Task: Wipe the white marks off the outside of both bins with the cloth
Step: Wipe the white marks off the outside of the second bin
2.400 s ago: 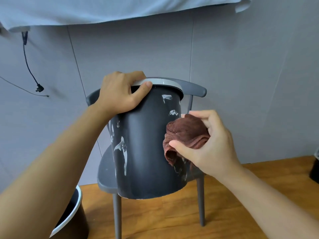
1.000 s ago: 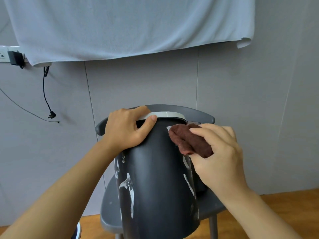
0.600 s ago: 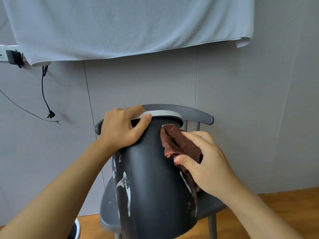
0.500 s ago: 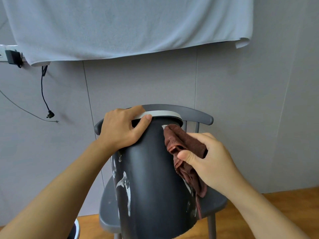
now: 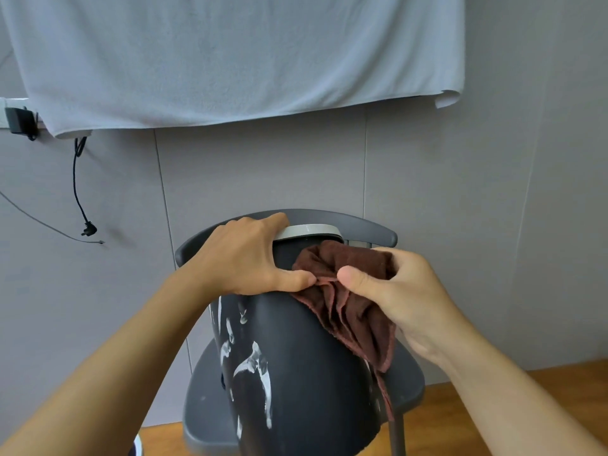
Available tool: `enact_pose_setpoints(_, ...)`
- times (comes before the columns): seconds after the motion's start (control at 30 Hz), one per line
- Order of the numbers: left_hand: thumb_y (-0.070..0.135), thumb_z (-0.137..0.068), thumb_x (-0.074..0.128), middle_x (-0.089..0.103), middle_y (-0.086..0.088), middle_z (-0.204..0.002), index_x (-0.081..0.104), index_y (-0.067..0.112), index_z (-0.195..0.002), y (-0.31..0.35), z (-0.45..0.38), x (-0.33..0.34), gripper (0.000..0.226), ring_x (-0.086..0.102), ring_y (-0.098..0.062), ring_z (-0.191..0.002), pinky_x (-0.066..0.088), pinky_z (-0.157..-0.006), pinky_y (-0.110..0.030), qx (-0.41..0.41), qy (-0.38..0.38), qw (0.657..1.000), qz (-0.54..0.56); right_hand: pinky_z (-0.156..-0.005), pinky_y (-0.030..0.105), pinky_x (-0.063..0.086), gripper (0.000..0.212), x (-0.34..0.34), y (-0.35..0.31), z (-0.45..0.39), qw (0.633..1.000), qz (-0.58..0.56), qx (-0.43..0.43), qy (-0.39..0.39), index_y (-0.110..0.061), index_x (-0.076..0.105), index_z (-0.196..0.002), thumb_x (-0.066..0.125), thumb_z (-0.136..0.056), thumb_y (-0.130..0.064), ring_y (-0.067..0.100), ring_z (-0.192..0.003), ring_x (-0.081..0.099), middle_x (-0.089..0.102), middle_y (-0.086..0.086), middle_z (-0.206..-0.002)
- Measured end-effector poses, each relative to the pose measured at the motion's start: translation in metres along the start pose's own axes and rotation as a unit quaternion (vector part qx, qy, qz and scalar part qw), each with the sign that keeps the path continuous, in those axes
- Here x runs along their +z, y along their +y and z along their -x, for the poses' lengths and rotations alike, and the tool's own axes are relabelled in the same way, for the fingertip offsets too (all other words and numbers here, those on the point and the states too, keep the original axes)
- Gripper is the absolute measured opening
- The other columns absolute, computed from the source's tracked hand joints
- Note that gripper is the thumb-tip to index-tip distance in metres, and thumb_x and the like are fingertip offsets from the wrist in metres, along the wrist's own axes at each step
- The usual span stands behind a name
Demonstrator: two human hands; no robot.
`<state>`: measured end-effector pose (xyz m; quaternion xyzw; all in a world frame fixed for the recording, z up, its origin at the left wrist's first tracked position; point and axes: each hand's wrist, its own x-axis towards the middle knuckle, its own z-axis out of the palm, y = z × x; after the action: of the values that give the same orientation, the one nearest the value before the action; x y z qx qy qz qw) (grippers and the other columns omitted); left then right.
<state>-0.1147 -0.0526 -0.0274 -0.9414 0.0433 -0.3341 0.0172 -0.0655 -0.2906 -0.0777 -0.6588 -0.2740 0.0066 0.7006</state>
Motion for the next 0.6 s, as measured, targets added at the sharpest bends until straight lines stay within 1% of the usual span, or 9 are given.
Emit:
enact_pose_setpoints(0.07,0.088,-0.064,0.058,0.053,0.005,-0.059,0.046,0.030,-0.083,-0.001,0.000,-0.001,0.062,0.053,-0.014,-0.055,0.042,-0.054,-0.034,0.009,0.004,1.000,0.017,-0.077,0.031,0.064,0.032,-0.007,-0.007,0.000,0.994,-0.099,0.035,-0.025,-0.010,0.080,-0.103,0.086,-0.076,-0.026,0.028,-0.098,0.078,0.081,0.010,-0.102)
enact_pose_setpoints(0.13,0.083,-0.067,0.058,0.053,0.005,-0.058,0.048,0.030,-0.083,-0.001,0.000,0.000,0.057,0.052,-0.014,-0.054,0.042,-0.053,-0.034,0.008,0.010,1.000,0.027,-0.081,0.031,0.063,0.043,-0.015,-0.011,0.000,0.984,-0.162,0.056,-0.051,-0.006,0.077,-0.112,0.082,-0.076,-0.029,0.028,-0.104,0.077,0.079,0.013,-0.110)
enact_pose_setpoints(0.2,0.082,-0.066,0.054,0.054,0.005,-0.058,0.048,0.029,-0.084,0.001,0.000,0.001,0.056,0.053,-0.015,-0.055,0.045,-0.055,-0.035,0.002,0.017,1.000,0.025,-0.084,0.033,0.063,0.044,-0.020,-0.013,0.000,0.978,-0.187,0.057,-0.074,-0.005,0.075,-0.116,0.083,-0.079,-0.028,0.029,-0.108,0.076,0.078,0.014,-0.115)
enact_pose_setpoints(0.27,0.081,-0.066,0.050,0.055,0.005,-0.060,0.050,0.027,-0.086,0.003,-0.001,0.002,0.058,0.054,-0.016,-0.058,0.048,-0.058,-0.038,-0.007,0.017,1.000,0.014,-0.081,0.030,0.063,0.038,-0.020,-0.012,0.001,0.978,-0.181,0.042,-0.091,-0.007,0.078,-0.111,0.084,-0.079,-0.026,0.029,-0.107,0.076,0.078,0.015,-0.114)
enact_pose_setpoints(0.33,0.080,-0.069,0.051,0.057,0.006,-0.063,0.052,0.024,-0.089,0.004,-0.001,0.003,0.059,0.056,-0.018,-0.061,0.050,-0.061,-0.040,-0.018,0.016,1.000,-0.001,-0.078,0.028,0.061,0.027,-0.014,-0.010,0.003,0.981,-0.161,0.014,-0.105,-0.013,0.081,-0.102,0.080,-0.077,-0.023,0.027,-0.101,0.077,0.079,0.015,-0.108)
enact_pose_setpoints(0.43,0.081,-0.070,0.049,0.056,0.006,-0.064,0.051,0.021,-0.088,0.004,-0.001,0.006,0.062,0.055,-0.020,-0.061,0.050,-0.063,-0.040,-0.031,0.034,0.999,-0.015,-0.079,0.031,0.061,0.019,-0.002,-0.006,0.005,0.983,-0.123,-0.045,-0.131,-0.022,0.082,-0.097,0.078,-0.079,-0.018,0.026,-0.095,0.077,0.079,0.011,-0.100)
enact_pose_setpoints(0.5,0.088,-0.067,0.041,0.055,0.005,-0.063,0.050,0.020,-0.086,0.004,-0.001,0.008,0.071,0.054,-0.023,-0.060,0.047,-0.060,-0.038,-0.036,0.050,0.998,-0.024,-0.081,0.033,0.062,0.024,0.005,-0.004,0.006,0.983,-0.098,-0.078,-0.131,-0.023,0.080,-0.101,0.080,-0.079,-0.015,0.027,-0.097,0.077,0.078,0.011,-0.102)
enact_pose_setpoints(0.53,0.090,-0.064,0.037,0.054,0.004,-0.061,0.050,0.019,-0.084,0.004,0.000,0.009,0.075,0.053,-0.024,-0.059,0.044,-0.058,-0.038,-0.036,0.057,0.997,-0.022,-0.081,0.032,0.061,0.030,0.008,-0.003,0.006,0.984,-0.080,-0.095,-0.128,-0.023,0.078,-0.106,0.081,-0.078,-0.013,0.025,-0.099,0.076,0.078,0.010,-0.105)
enact_pose_setpoints(0.6,0.090,-0.061,0.035,0.050,0.005,-0.057,0.050,0.020,-0.083,0.004,0.001,0.009,0.075,0.049,-0.023,-0.056,0.039,-0.054,-0.036,-0.031,0.068,0.997,-0.011,-0.082,0.027,0.059,0.056,0.012,0.000,0.005,0.985,-0.031,-0.110,-0.129,-0.025,0.069,-0.126,0.086,-0.078,-0.003,0.018,-0.101,0.075,0.072,0.008,-0.115)
